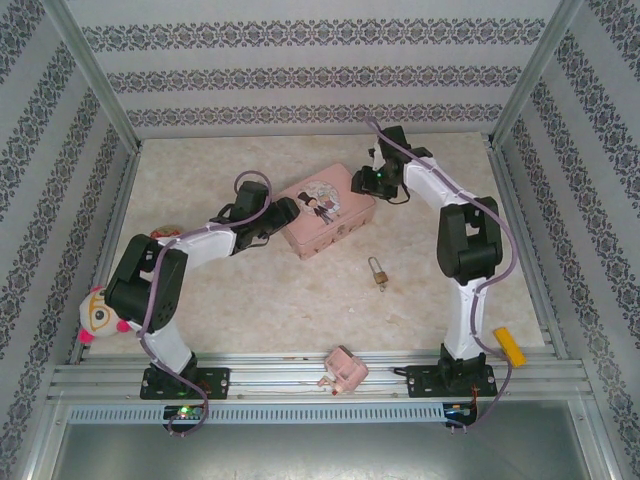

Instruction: Unlock the padlock with the key

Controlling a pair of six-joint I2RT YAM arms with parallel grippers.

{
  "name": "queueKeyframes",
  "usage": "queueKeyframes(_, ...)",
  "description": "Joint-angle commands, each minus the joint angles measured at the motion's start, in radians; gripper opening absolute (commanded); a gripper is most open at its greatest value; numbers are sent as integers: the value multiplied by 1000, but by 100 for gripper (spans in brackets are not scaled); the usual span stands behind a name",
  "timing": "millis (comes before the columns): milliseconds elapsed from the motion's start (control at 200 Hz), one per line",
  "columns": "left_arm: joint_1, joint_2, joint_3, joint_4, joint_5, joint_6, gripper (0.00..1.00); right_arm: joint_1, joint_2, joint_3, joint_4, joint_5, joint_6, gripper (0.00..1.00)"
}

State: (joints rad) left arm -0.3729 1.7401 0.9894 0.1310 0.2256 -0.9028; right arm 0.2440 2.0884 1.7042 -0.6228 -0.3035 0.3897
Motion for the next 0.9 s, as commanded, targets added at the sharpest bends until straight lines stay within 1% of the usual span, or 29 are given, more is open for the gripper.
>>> queueKeyframes(0,-3,33,48,-25,-1,38,62,47,-54,-68,3,-8,58,48)
queueKeyframes(60,-2,44,58,-26,-3,43,60,62,-70,-93,4,8,72,48)
queueKeyframes(225,8,64,94,-43,-25,73,58,103,-124,-166,24,48,122,48)
queueKeyframes(435,39,84,138,-49,-37,115,58,159,-196,-266,67,74,187,48)
queueKeyframes(565,53,98,163,-53,-22,126,57,181,-243,-327,106,86,225,49)
queueKeyframes(810,55,84,139,-47,-14,106,59,189,-272,-370,129,106,243,52)
queueKeyframes(895,54,61,116,-41,-22,100,63,187,-274,-367,127,111,242,55)
